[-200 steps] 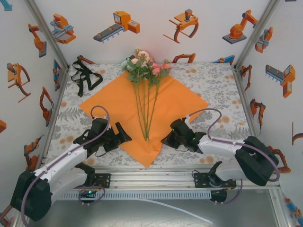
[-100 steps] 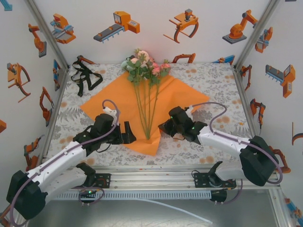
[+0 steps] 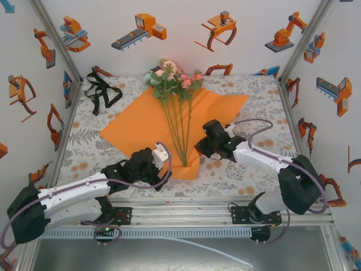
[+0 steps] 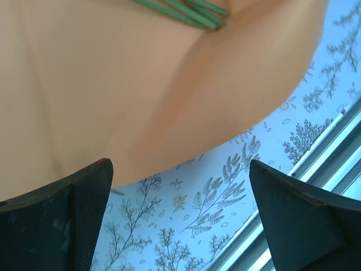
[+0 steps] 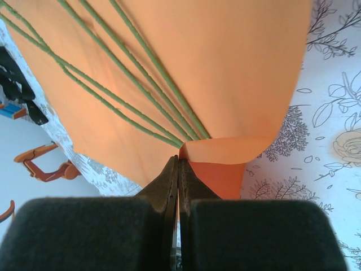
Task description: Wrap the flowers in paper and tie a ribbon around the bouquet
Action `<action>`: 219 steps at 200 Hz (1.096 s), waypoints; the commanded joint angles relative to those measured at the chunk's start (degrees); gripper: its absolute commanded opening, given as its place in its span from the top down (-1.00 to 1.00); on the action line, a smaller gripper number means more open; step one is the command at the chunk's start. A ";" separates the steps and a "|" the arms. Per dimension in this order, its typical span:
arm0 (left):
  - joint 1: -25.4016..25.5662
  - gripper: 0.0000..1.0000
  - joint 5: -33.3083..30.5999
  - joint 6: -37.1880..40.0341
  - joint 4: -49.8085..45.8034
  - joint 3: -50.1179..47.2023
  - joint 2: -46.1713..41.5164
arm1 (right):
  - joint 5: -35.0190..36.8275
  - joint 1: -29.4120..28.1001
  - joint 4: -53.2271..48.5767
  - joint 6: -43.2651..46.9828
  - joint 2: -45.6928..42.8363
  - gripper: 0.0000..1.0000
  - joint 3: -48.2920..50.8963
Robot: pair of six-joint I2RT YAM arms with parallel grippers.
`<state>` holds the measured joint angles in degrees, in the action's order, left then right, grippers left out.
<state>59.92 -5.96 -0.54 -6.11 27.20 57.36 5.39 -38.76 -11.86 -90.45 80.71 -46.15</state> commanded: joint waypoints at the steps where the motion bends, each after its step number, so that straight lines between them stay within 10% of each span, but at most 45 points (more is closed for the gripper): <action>1: 2.50 -0.99 -4.05 10.33 6.77 -0.01 4.57 | 0.48 0.94 -2.34 0.74 0.29 1.00 -1.84; 32: 2.86 -0.86 -9.46 12.80 11.41 0.33 13.21 | 1.05 2.00 -3.16 0.97 -0.71 1.00 -0.94; 68: 2.95 -0.27 -11.29 12.34 14.54 1.43 16.61 | 1.61 2.72 -4.39 3.49 -1.29 1.00 -0.82; 91: 2.35 0.39 -9.08 9.26 15.49 2.09 14.91 | 2.94 3.23 -5.98 10.86 -2.57 0.38 -1.13; 128: -2.20 0.94 1.11 1.50 17.41 2.56 16.13 | -10.43 6.33 -0.31 53.24 -10.99 0.05 1.26; 142: -3.68 1.00 2.69 -0.42 18.21 2.16 16.81 | -11.13 6.34 -0.83 63.95 -16.64 -0.49 3.48; 175: -5.81 1.00 4.39 -2.86 19.60 1.97 16.70 | -14.10 6.38 -0.44 87.14 -23.55 -0.53 4.99; 219: -8.88 1.00 7.23 -4.62 21.31 2.24 17.83 | -37.20 5.59 -8.52 118.10 -21.23 -0.65 4.35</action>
<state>52.51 -1.74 -2.61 12.27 28.84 74.43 -17.41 -32.51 -13.89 4.51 57.10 -41.56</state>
